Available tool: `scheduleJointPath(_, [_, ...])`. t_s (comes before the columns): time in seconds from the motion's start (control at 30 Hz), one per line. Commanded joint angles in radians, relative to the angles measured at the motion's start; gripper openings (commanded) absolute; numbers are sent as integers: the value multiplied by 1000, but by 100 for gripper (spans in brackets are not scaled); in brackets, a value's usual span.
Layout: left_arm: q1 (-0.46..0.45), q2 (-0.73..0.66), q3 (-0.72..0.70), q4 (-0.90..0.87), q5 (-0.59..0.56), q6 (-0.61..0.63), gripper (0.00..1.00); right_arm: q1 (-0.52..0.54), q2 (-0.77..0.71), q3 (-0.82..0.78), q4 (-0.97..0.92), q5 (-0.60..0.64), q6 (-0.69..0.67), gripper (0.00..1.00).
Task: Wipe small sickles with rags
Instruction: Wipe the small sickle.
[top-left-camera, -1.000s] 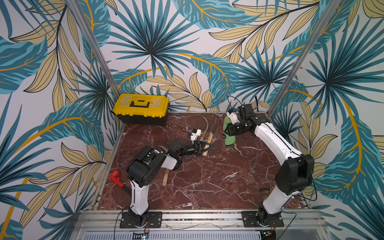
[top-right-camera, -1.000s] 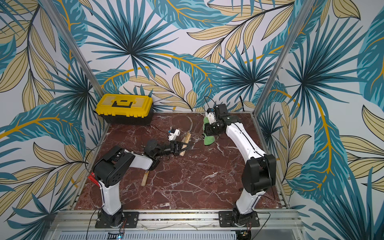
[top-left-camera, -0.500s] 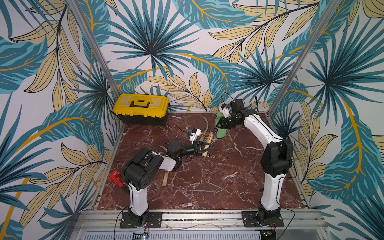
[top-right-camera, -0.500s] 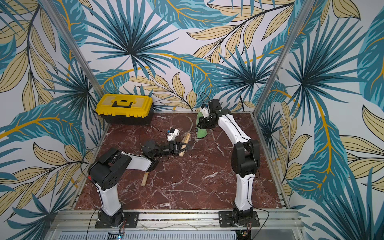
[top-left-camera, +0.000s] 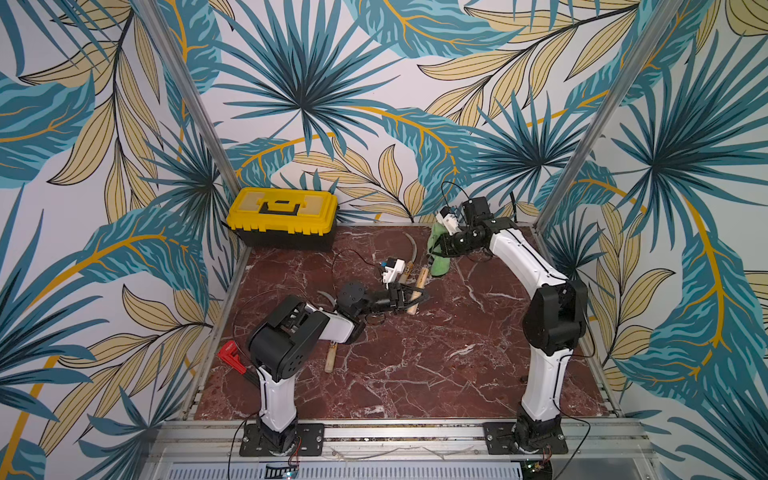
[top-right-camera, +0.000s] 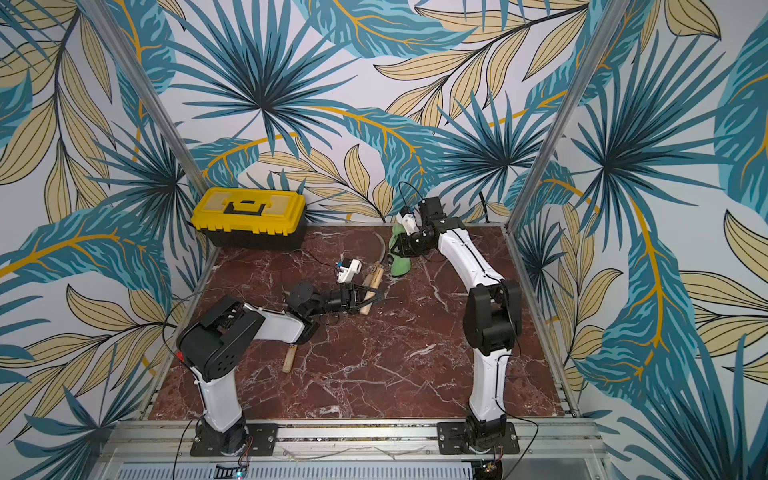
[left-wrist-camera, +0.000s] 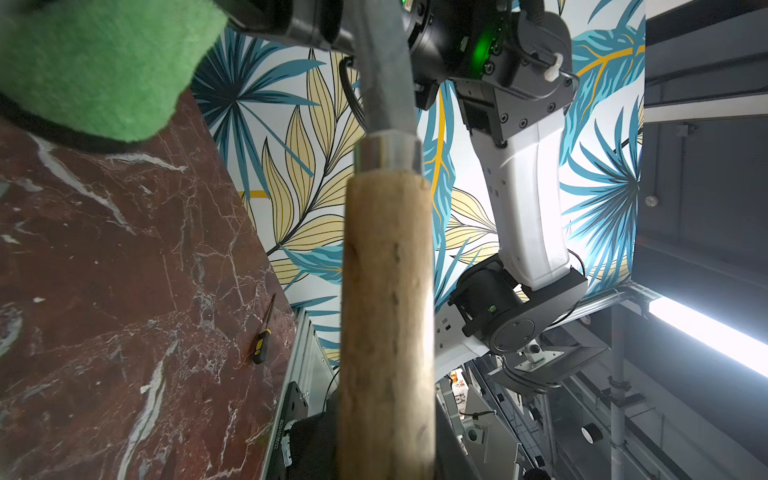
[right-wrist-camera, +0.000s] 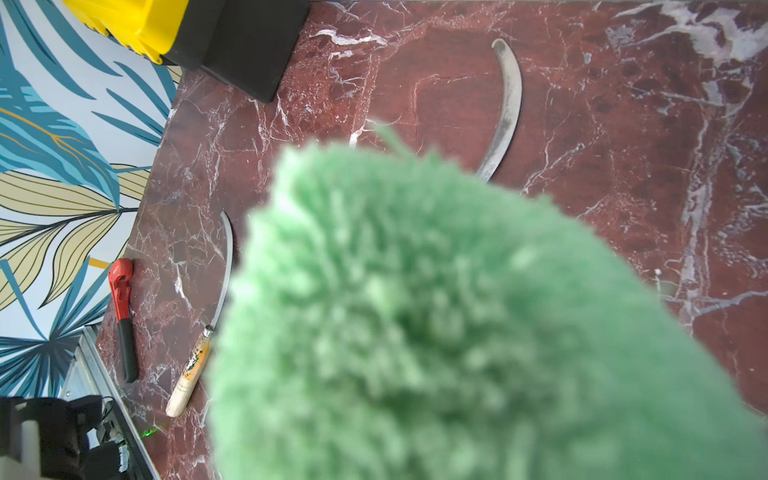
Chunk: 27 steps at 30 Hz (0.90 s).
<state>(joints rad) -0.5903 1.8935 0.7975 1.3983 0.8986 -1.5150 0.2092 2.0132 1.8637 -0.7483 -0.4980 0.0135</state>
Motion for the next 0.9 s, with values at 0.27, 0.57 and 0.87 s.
scheduleJointPath(0.27, [-8, 51, 51, 22, 47, -1, 0, 65, -169, -48, -54, 21, -127, 2])
scheduleJointPath(0.57, [5, 74, 102, 22, 64, -6, 0, 177, -242, -72, -155, 138, -200, 2])
scheduleJointPath(0.87, [49, 86, 141, 22, 68, -7, 0, 233, -407, -249, -135, 280, -181, 2])
